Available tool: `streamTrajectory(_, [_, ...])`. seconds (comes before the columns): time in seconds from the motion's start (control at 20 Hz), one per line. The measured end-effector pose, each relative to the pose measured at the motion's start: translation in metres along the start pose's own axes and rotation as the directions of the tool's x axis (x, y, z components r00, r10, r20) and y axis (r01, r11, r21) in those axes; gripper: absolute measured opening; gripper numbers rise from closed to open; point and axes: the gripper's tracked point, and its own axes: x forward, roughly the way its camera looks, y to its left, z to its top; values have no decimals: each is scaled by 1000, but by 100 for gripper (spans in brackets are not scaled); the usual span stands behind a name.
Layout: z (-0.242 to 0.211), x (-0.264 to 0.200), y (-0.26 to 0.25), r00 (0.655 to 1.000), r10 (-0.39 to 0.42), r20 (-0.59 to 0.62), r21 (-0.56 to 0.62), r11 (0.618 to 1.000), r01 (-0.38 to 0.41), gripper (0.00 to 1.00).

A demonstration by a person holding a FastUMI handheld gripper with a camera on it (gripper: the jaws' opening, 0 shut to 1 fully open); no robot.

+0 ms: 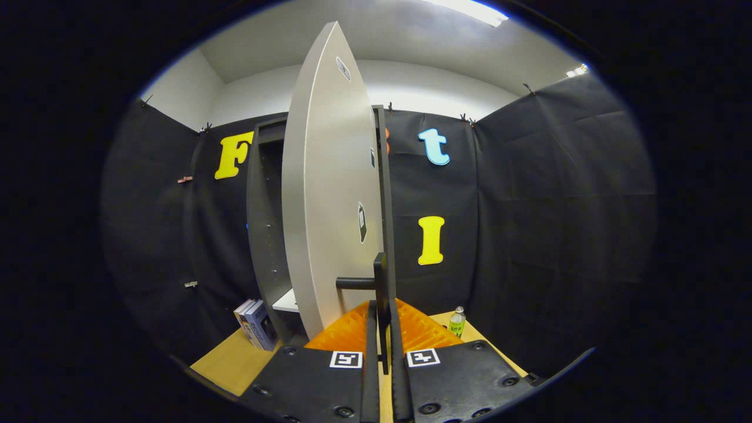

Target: Open the shoe cabinet door, grab the shoes and put them into the shoe cabinet, then close the shoe cabinet door.

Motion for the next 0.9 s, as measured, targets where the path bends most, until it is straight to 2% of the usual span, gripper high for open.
streamTrajectory(0.2, [2, 3, -16, 1000, -10, -9, 29, 1000, 11, 13])
streamTrajectory(0.4, [5, -3, -39, 998, -67, -1, -16, 998, 67, 13])
streamTrajectory(0.55, [9, -13, -55, 992, -123, 5, -1, 992, 123, 13])
streamTrajectory(0.65, [11, -25, -56, 991, -133, 12, 12, 991, 133, 13])
streamTrajectory(0.9, [13, -53, -49, 992, -129, 4, -14, 992, 129, 27])
